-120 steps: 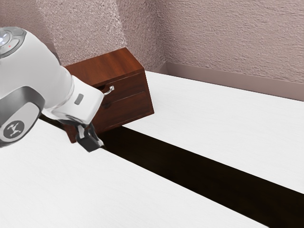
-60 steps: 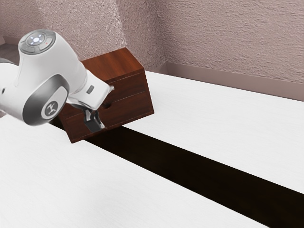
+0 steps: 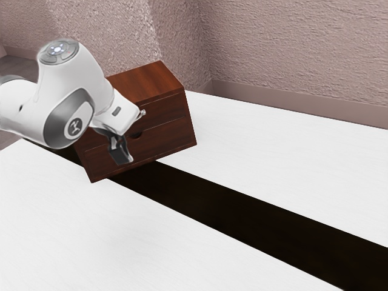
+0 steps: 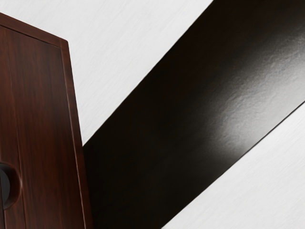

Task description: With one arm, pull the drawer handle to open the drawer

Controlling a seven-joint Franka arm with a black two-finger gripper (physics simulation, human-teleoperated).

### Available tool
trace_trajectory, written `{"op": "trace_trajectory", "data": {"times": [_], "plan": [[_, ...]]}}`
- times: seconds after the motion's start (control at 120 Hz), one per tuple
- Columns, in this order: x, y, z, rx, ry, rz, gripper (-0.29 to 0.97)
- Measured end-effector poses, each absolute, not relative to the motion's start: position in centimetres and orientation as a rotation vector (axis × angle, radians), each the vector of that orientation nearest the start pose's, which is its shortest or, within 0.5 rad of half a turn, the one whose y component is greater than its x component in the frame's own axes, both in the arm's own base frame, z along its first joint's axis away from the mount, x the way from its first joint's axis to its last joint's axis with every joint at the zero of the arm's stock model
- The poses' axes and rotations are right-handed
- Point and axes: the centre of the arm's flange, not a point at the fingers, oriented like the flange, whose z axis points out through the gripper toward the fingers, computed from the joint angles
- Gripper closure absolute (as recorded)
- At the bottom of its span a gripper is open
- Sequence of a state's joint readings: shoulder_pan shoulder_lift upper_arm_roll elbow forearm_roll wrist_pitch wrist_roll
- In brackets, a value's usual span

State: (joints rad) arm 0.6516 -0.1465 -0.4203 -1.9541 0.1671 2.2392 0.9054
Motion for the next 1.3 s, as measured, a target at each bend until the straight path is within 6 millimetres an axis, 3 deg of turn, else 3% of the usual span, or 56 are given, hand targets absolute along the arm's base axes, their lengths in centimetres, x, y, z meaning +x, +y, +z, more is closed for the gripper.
{"op": "trace_trajectory", "data": {"times": [0.558, 0.933, 1.3], "plan": [[58.4, 14.8, 56.3, -2.536, 1.082, -0.356, 0.0], [60.4, 17.4, 57.7, -2.494, 1.078, -0.374, 0.0], [61.0, 15.0, 58.4, -2.434, 1.127, -0.288, 0.0]]}}
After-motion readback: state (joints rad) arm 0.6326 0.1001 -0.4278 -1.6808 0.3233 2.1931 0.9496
